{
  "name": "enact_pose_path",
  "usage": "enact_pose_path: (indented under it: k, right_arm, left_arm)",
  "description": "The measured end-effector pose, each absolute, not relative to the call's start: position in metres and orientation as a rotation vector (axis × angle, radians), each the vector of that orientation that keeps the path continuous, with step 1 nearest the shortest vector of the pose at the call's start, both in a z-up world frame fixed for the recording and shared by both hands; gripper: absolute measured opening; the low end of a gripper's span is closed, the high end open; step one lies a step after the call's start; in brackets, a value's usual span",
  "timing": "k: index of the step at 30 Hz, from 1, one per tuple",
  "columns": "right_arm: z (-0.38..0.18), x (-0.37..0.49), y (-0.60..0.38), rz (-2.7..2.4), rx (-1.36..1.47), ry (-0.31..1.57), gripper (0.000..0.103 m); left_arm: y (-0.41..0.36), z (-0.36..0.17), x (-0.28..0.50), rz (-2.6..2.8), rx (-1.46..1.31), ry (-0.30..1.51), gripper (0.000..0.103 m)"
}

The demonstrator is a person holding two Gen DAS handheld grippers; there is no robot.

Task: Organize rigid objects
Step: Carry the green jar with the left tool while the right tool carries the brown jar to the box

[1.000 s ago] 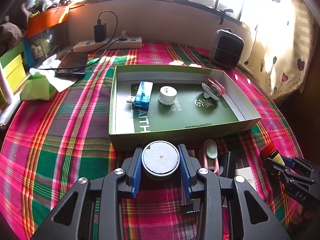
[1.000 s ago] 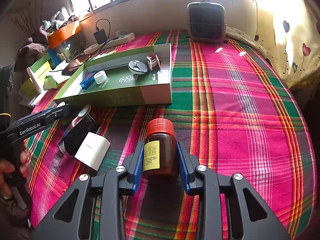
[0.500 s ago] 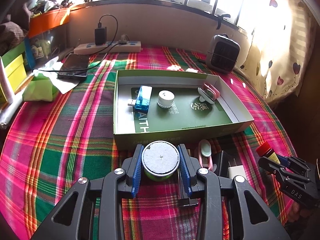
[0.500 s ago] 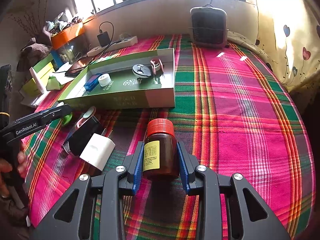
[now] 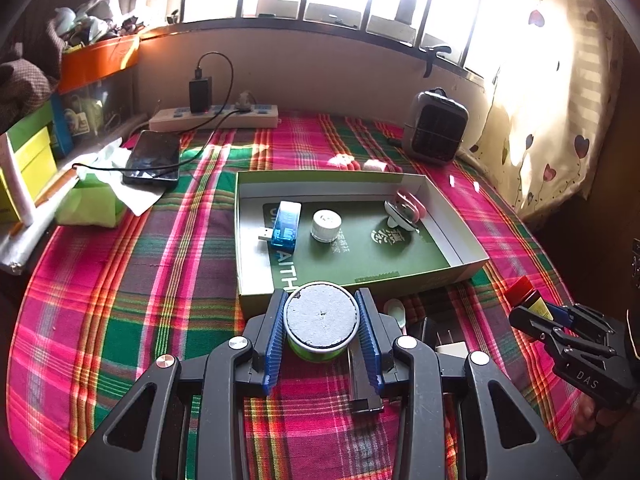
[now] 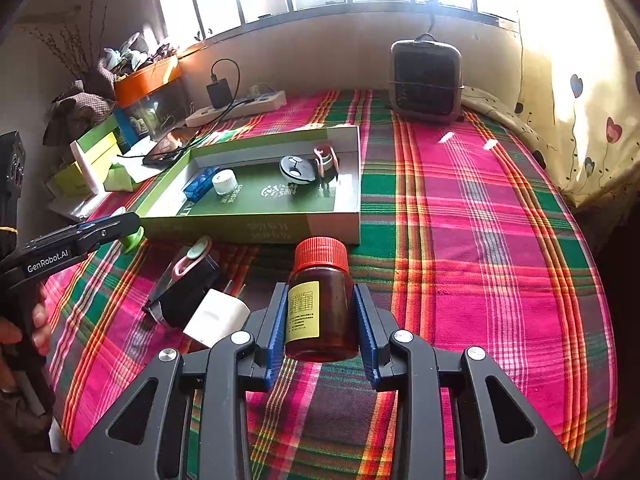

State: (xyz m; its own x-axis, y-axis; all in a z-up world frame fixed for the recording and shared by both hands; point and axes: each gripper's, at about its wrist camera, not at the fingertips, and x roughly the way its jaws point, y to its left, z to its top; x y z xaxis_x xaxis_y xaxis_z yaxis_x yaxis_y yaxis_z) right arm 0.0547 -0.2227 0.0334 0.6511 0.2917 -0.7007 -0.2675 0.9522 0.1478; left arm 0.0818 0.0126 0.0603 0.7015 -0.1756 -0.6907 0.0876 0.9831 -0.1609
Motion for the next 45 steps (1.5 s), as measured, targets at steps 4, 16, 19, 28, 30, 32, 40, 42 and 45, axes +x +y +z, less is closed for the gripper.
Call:
enact_pose_path:
  k: [4, 16, 19, 28, 30, 32, 40, 42, 45]
  right_arm:
    - [0.042, 0.059, -0.220, 0.325, 0.027, 0.787, 0.033]
    - [0.053, 0.094, -0.210, 0.347, 0.020, 0.781, 0.033]
    - [0.052, 0.105, -0.205, 0.353, 0.013, 0.789, 0.033]
    - [0.044, 0.141, -0.194, 0.362, -0.003, 0.820, 0.033]
    - [0.041, 0.148, -0.191, 0.361, -0.006, 0.831, 0.033]
    - [0.038, 0.153, -0.190, 0.362, -0.010, 0.841, 0.033]
    - [0.028, 0.165, -0.185, 0.355, -0.020, 0.868, 0.033]
    - [0.027, 0.168, -0.184, 0.349, -0.029, 0.868, 0.033]
    - [0.025, 0.170, -0.181, 0.327, -0.059, 0.866, 0.033]
  left_arm:
    - [0.014, 0.066, 0.087, -0.153, -0.118, 0.773, 0.033]
    - [0.018, 0.068, 0.117, -0.171, -0.139, 0.786, 0.033]
    - [0.016, 0.066, 0.127, -0.174, -0.134, 0.792, 0.033]
    - [0.014, 0.056, 0.151, -0.174, -0.137, 0.817, 0.033]
    - [0.014, 0.053, 0.155, -0.173, -0.132, 0.823, 0.033]
    - [0.013, 0.050, 0.159, -0.174, -0.131, 0.831, 0.033]
    - [0.011, 0.039, 0.171, -0.173, -0.133, 0.855, 0.033]
    - [0.012, 0.036, 0.174, -0.171, -0.133, 0.860, 0.033]
    - [0.012, 0.032, 0.177, -0.170, -0.137, 0.870, 0.033]
